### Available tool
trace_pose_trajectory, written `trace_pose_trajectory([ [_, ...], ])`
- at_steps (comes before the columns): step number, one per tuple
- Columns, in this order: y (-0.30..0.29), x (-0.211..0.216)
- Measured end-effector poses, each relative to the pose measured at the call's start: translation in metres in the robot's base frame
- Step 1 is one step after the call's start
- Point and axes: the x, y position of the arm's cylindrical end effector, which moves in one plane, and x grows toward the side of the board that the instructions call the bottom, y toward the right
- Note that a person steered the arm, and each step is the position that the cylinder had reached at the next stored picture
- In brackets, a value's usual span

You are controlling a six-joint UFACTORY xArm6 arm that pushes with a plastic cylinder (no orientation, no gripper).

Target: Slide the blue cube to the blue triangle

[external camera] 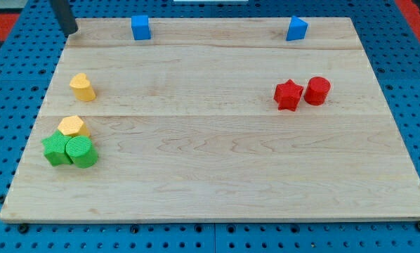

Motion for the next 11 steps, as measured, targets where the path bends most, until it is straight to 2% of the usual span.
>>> trace_pose_trajectory([
  [2,0.116,-0.012],
  [4,0.187,-0.010],
  [5,0.179,-0.003],
  [7,0.289,0.008],
  [8,0.268,0.021],
  [9,0.284,0.032],
  [11,0.365,0.039],
])
